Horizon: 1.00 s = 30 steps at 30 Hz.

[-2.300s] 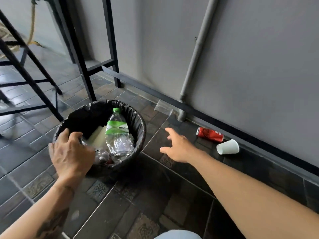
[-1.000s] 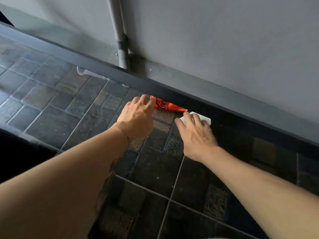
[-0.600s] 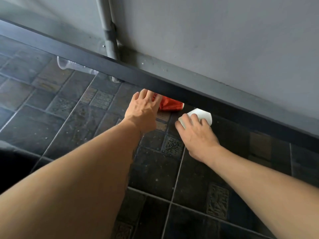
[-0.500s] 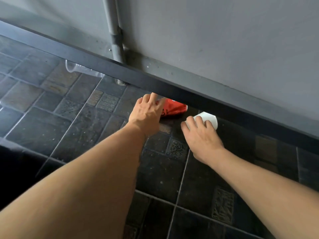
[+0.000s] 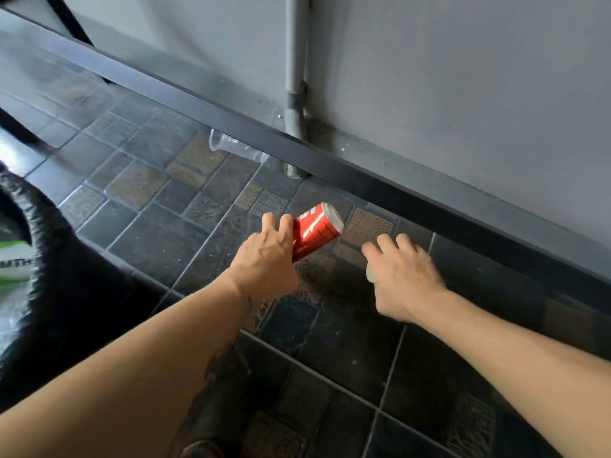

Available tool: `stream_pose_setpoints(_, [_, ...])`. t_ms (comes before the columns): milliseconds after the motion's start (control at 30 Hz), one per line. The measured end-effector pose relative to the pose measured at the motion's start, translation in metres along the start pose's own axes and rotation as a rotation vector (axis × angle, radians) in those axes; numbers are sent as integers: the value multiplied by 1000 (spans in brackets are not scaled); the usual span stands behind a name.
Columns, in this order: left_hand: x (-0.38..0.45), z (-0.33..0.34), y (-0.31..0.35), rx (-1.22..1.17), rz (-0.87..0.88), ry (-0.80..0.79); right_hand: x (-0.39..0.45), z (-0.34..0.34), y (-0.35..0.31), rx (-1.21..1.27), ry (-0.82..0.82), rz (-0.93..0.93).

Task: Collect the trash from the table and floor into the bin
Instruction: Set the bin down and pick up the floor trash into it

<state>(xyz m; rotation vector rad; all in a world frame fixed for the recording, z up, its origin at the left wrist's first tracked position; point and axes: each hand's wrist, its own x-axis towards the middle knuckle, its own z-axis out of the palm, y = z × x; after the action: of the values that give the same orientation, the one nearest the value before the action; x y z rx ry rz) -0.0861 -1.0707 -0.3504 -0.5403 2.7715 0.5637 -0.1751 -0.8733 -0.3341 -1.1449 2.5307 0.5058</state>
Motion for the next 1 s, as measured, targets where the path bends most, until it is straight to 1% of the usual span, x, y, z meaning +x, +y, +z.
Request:
stream_pose_setpoints(133, [-25,-58,-31,-104,-145,90,18,-43,-53,244,191,-129])
stream_pose_setpoints(233, [-45,-103,-46,-278,-244,183,40,-81,-90,404,323,-179])
stream_pose_setpoints(333, [-63,-151,-53,-512,-236,313,53,-123,-124,618,460,-187])
stream_pose_setpoints(400, [-78,-183,-60,-611,-209,378,52,-153,-143,792,499,-162])
stream_pose_setpoints(467, [-98,-211,-76,-663,-228,426,49,-180,-159,930,532,-175])
stream_pose_setpoints(533, [-123,-232,-97,-692,-258,475,43,-204,-174,1020,602,-214])
stream_pose_setpoints(633, [-162,-251,-129,-687,-296,551,32,-242,-197,1100,748,-359])
stream_pose_setpoints(733, [-194,-255,-159,-698,-431,652,19,-273,-224,1168,808,-498])
stream_pose_setpoints(767, [-202,-254,-169,-687,-488,682,15,-279,-232,1177,797,-525])
stream_pose_setpoints(800, [-207,-251,-179,-658,-545,694,12,-283,-240,1176,752,-533])
stream_pose_setpoints(867, [-215,-242,-194,-546,-655,638,9,-284,-253,1142,540,-525])
stream_pose_setpoints(933, [-221,-231,-201,-434,-753,487,11,-274,-263,1058,317,-521])
stream_pose_setpoints(1000, [-227,-221,-201,-349,-816,339,14,-258,-270,932,217,-543])
